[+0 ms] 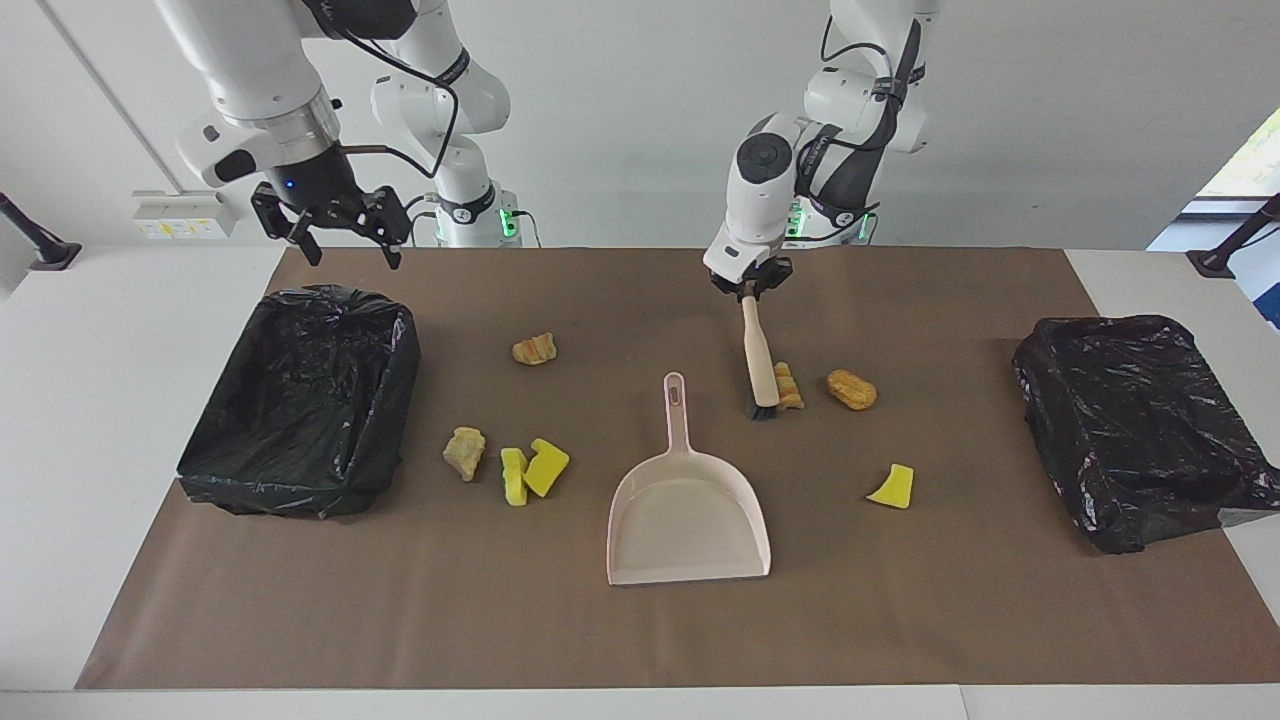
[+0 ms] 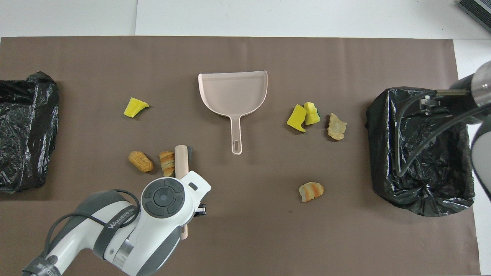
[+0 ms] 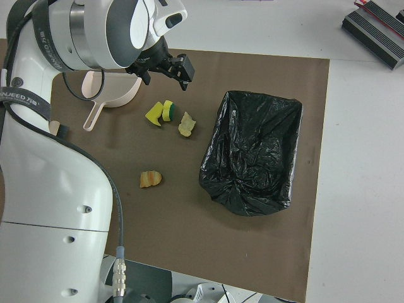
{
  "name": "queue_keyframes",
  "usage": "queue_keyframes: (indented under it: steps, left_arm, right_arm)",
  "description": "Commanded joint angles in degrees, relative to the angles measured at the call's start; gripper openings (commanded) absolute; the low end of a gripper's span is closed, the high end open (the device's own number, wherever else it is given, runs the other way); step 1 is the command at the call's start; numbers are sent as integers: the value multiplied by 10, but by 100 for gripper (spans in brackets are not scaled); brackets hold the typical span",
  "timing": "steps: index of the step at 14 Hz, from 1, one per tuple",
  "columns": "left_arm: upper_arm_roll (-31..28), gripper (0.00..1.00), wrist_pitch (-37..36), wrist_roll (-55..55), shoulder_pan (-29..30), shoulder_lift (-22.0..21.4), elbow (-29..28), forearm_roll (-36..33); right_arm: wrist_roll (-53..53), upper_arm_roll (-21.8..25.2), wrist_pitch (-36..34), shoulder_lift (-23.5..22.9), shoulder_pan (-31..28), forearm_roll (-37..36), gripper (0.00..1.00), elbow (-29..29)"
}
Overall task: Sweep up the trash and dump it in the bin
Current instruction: 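Lift the brush with the left gripper while the right gripper grasps the dustpan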
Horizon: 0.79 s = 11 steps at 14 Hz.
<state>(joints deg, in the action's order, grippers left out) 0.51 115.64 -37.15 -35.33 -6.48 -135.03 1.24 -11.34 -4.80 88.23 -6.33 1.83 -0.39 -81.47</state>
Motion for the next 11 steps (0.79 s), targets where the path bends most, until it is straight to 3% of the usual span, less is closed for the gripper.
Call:
queue_keyframes:
  steps: [1,6,11]
  left_arm:
    - [7,0,-15,2,49,-7,-6,-24]
    - [7,0,-11,47,118,1,41,-43]
    - [7,0,-15,49,174,79,165,-42]
  right_arm:
    - [-94,-7,25,-96,52,0,100,79]
    - [-203,-7,91,-170,158,6,100,76]
    - [-258,-9,145,-239,218,35,100,77]
